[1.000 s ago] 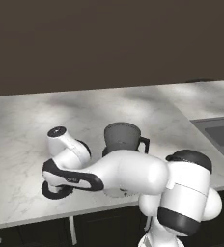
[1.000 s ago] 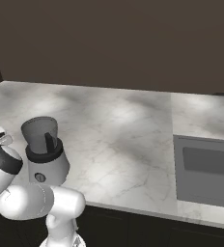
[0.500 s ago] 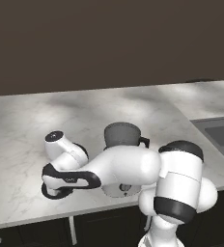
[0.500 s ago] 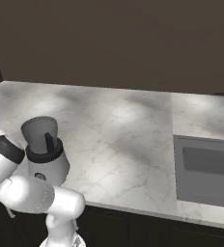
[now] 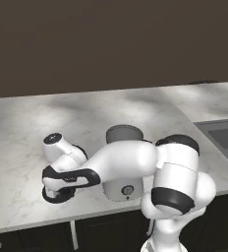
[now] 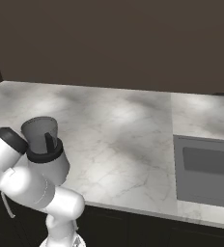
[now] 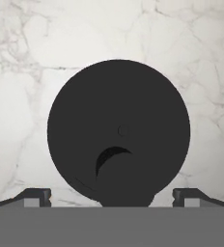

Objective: Close the lid blender by securely placing the lid on top.

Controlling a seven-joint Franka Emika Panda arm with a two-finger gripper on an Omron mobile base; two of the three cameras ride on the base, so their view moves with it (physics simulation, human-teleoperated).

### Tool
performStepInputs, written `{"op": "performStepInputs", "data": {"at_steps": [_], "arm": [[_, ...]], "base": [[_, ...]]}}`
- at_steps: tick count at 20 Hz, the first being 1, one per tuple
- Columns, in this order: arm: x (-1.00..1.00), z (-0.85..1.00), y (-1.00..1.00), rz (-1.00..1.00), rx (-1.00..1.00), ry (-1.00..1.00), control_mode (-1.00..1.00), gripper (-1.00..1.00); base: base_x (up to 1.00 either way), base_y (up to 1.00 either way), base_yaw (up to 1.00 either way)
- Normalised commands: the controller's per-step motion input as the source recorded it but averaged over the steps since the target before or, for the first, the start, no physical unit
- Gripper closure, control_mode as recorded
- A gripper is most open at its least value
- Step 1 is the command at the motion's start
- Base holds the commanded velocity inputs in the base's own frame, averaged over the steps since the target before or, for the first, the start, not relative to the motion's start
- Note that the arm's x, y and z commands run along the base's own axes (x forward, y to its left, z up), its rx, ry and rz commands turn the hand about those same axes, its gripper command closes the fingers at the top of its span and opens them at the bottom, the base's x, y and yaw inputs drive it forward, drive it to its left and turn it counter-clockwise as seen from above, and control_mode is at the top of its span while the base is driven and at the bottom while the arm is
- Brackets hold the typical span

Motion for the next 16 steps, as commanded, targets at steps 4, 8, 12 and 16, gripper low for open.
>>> {"op": "performStepInputs", "data": {"at_steps": [4, 8, 12, 16], "arm": [[0.20, -0.10, 0.00, 0.00, 0.00, 0.00, -1.00, -1.00], [0.01, -0.15, 0.00, 0.00, 0.00, 0.00, -1.00, -1.00], [-0.20, -0.17, -0.08, 0.00, 0.00, 0.00, -1.00, -1.00], [-0.04, -0.12, -0.11, 0.00, 0.00, 0.00, -1.00, -1.00]], "base": [[0.00, 0.00, 0.00], [0.00, 0.00, 0.00], [0.00, 0.00, 0.00], [0.00, 0.00, 0.00]]}}
